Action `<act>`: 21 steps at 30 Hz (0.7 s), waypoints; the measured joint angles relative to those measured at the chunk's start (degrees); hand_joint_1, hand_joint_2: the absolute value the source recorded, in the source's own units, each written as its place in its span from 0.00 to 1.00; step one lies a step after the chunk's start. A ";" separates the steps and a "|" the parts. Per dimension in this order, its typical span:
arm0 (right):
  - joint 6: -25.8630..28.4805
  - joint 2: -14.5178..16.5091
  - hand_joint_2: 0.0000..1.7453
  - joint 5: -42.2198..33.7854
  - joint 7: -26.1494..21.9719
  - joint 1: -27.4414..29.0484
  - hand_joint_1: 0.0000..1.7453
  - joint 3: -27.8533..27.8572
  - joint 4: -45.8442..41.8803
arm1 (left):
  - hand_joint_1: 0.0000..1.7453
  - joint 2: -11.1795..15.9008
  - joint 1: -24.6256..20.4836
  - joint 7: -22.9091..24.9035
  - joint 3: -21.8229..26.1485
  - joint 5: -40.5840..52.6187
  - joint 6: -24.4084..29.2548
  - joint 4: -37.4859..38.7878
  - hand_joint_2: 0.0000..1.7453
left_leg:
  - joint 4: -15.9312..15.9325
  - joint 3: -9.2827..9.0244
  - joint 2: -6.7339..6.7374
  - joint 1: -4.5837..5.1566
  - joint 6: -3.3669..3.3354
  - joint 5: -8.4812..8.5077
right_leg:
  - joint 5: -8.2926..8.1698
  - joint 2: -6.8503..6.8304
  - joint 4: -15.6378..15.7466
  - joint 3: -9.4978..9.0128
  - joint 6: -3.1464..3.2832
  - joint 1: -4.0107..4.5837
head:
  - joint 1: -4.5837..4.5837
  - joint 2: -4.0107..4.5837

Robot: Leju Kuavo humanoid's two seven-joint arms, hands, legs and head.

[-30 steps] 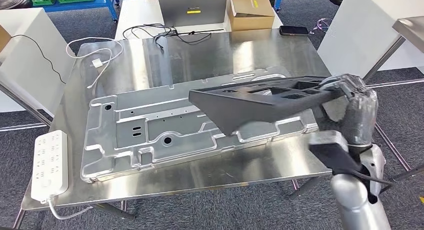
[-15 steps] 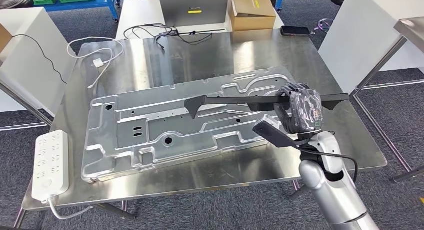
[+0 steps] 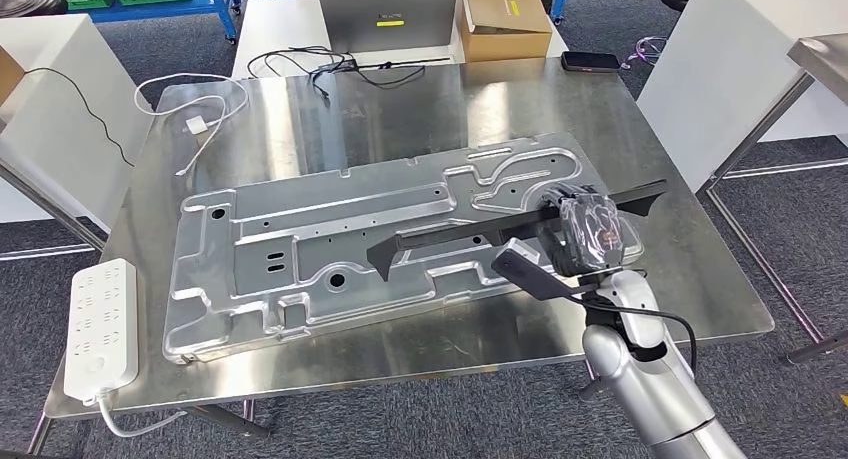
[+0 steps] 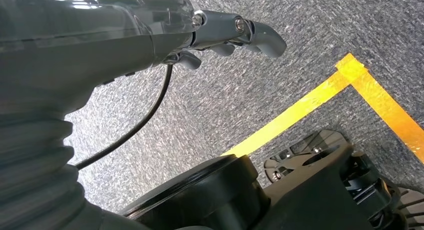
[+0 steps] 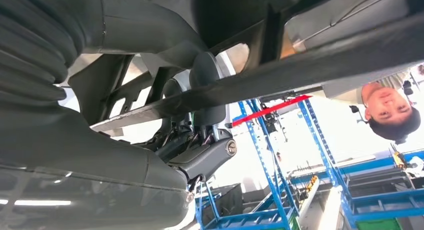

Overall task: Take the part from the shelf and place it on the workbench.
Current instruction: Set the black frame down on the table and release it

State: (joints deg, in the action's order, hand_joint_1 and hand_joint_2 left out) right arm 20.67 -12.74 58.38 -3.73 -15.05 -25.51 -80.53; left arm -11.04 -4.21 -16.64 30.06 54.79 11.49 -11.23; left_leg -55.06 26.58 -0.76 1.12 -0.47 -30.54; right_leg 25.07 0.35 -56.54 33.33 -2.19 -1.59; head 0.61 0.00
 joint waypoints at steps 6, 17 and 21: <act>0.41 0.31 1.00 3.79 1.00 -0.06 1.00 -1.00 1.36 | 0.00 0.01 0.15 -2.15 -0.27 0.59 1.01 0.00 1.00 | 0.00 0.00 0.00 0.00 0.00 0.00 | 0.00 0.00 0.00 -0.01 0.00 0.00 | 0.00 0.00; -0.20 1.46 1.00 5.22 2.14 -2.37 1.00 -3.06 4.68 | 0.00 0.05 0.17 -3.14 -0.80 0.85 1.69 0.00 1.00 | 0.00 -0.01 0.00 0.00 0.00 0.00 | 0.00 0.00 0.00 -0.01 0.00 0.00 | 0.00 0.00; -0.40 1.58 1.00 4.17 3.02 -2.94 1.00 -3.07 5.43 | 0.00 0.07 0.17 -3.13 -0.83 1.12 1.69 0.00 1.00 | 0.00 0.00 0.00 0.01 0.00 0.00 | 0.00 0.00 0.00 -0.01 0.00 -0.01 | 0.00 0.00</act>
State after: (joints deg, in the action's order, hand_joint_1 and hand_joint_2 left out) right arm 20.27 -11.16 62.55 -0.71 -18.00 -28.57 -75.10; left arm -10.97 -4.04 -19.77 29.24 55.91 13.17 -11.23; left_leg -55.07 26.58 -0.76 1.13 -0.47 -30.53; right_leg 25.07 0.35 -56.54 33.32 -2.19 -1.60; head 0.61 0.00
